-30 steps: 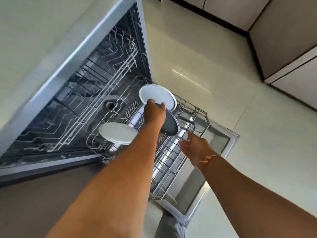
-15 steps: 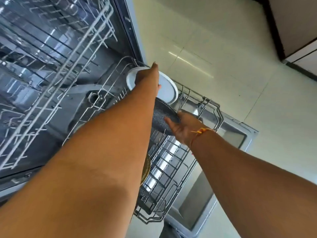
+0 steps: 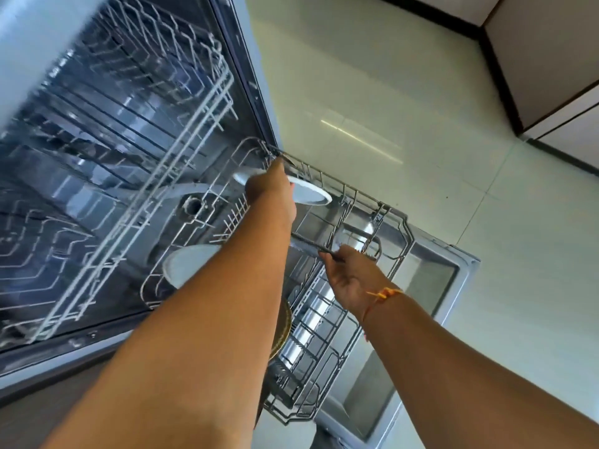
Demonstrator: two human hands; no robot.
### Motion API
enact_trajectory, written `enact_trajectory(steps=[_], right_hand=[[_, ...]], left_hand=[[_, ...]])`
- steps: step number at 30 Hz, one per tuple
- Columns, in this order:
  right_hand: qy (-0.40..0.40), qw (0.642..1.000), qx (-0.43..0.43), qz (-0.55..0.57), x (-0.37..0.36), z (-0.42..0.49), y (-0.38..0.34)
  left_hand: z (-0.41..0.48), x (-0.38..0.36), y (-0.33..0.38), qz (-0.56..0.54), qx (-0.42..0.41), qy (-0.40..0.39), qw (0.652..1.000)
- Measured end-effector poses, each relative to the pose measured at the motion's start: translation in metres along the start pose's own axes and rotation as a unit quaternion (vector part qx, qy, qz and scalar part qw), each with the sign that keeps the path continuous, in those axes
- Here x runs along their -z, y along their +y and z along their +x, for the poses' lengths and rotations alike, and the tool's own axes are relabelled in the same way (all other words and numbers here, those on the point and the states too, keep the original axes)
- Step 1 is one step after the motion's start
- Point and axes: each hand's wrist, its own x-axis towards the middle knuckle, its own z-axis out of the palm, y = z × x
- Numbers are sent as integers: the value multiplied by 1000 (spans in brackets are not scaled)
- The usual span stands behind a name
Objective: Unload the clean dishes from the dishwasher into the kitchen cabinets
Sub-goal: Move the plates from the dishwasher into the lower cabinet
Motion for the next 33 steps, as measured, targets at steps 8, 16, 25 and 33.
enact_trajectory(steps=[8,16,25,33], right_hand=[[-4,991,101,-82,64,-116,1],[0,931,297,-213,161,-250,-1],[39,780,426,-456,329,-352,64],[29,551,412,-726,392,-368,150]], left_hand=[[-122,90,-18,-145,-78,0,986],[-294,182,-79,-91,-94,-10,991],[-467,331,-236,33,-166,-46,985],[-512,487,-308,133,-157,20,978]])
